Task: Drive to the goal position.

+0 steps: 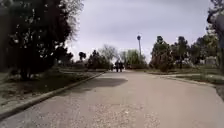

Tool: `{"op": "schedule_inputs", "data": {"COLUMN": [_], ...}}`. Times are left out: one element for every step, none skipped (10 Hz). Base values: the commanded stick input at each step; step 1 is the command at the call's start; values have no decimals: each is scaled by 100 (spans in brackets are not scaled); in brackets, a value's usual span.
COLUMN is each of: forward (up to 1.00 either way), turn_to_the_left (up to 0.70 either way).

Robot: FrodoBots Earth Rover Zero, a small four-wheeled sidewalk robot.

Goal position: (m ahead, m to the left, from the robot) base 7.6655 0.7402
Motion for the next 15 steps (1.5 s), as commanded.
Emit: {"op": "schedule_inputs", "data": {"forward": [70,70,70,70,70,70,70,70,70,70,70,70,70,70,70], "turn_to_the_left": [0,0,0,0,0,0,0,0,0,0,0,0,0,0,0]}}
